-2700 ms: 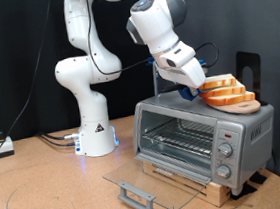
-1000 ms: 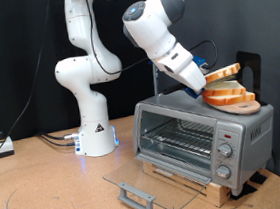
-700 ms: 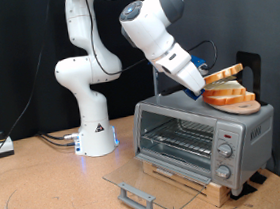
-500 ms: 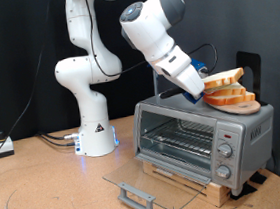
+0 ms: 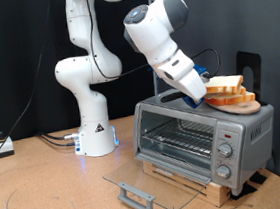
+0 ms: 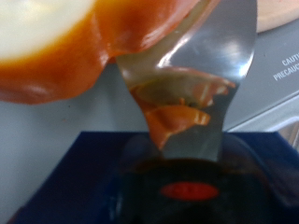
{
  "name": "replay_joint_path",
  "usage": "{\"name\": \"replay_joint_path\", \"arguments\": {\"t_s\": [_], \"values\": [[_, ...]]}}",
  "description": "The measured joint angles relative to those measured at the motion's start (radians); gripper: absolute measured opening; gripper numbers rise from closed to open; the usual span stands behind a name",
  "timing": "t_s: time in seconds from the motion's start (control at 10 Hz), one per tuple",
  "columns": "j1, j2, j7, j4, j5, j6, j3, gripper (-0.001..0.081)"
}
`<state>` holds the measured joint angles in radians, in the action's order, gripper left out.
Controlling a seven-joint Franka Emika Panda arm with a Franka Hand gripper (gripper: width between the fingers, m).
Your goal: Make a piece of toast with the oven
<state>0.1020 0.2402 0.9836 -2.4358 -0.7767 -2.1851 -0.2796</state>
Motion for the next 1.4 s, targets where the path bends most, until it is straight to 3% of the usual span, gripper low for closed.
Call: {"name": "replay_joint_path", "arguments": {"t_s": [1.4], "values": [[0.004,-0.008,0.031,0.03,-0.014,-0.009,-0.002,0.0398]]}}
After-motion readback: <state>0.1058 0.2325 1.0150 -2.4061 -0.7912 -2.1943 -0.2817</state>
